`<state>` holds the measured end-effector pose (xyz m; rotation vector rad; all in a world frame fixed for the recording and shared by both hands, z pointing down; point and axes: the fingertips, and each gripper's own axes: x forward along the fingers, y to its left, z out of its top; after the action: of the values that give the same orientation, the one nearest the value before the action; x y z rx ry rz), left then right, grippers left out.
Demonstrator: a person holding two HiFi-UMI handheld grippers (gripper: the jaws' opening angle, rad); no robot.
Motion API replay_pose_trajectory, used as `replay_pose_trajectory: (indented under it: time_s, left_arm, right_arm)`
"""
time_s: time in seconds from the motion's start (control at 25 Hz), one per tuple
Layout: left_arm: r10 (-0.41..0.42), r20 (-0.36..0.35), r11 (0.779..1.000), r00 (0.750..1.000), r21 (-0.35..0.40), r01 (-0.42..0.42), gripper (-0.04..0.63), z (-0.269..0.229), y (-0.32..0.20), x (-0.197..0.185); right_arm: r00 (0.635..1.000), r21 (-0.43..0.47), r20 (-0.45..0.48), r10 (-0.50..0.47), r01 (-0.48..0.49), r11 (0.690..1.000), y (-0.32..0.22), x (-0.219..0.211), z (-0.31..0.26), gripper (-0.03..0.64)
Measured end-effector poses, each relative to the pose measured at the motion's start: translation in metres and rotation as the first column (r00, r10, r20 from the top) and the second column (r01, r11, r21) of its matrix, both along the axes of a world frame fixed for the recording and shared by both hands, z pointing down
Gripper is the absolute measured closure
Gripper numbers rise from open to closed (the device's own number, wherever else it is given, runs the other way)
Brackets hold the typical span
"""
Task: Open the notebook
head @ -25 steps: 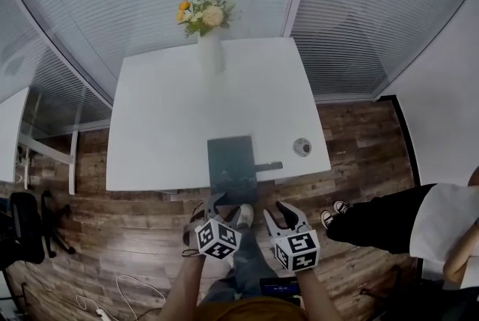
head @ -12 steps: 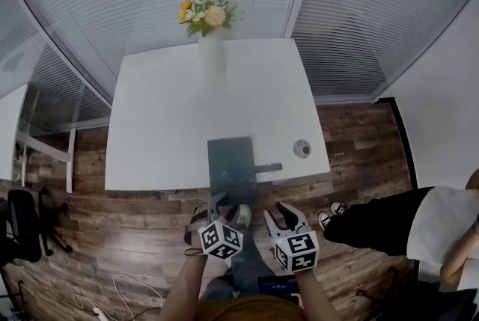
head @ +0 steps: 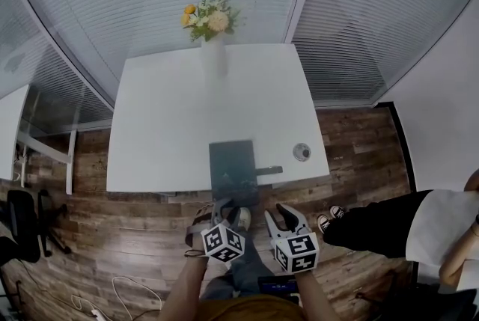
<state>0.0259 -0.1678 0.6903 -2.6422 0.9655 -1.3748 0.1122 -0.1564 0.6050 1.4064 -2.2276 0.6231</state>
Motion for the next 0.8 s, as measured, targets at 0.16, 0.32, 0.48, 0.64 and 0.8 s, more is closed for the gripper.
replay_pose_trajectory:
  time_s: [0.16,0.32,0.48,0.64,0.8]
  left_arm:
    - [0.006,-0.010,1.000,1.000,-0.009,-0.006,0.469,-0.004,0.002,0.000]
    - [0.002,-0.027,1.000,1.000,0.003,-0.002,0.488,-0.010,0.003,0.000]
    - [-0.005,-0.040,1.000,0.999,0.020,0.005,0.502,-0.014,0.004,-0.002]
    - [-0.004,-0.049,0.999,0.999,0.043,0.006,0.519,-0.021,0.004,-0.003]
    - [-0.004,-0.054,0.997,0.999,0.075,0.008,0.532,-0.027,0.005,-0.006]
  right_arm:
    - [1.000,0.007,0.003,0.003,-0.003,1.000,0.001,0.000,-0.004,0.480]
    - [1.000,0.017,0.002,0.001,-0.001,1.000,0.003,-0.003,-0.008,0.483]
    - [1.000,0.022,0.002,-0.001,0.001,1.000,0.007,-0.005,-0.008,0.485]
    - [1.000,0.026,-0.004,0.001,-0.001,1.000,0.010,-0.004,-0.010,0.489]
    - [1.000,0.037,-0.004,0.010,-0.010,0.999,0.013,-0.002,-0.013,0.492]
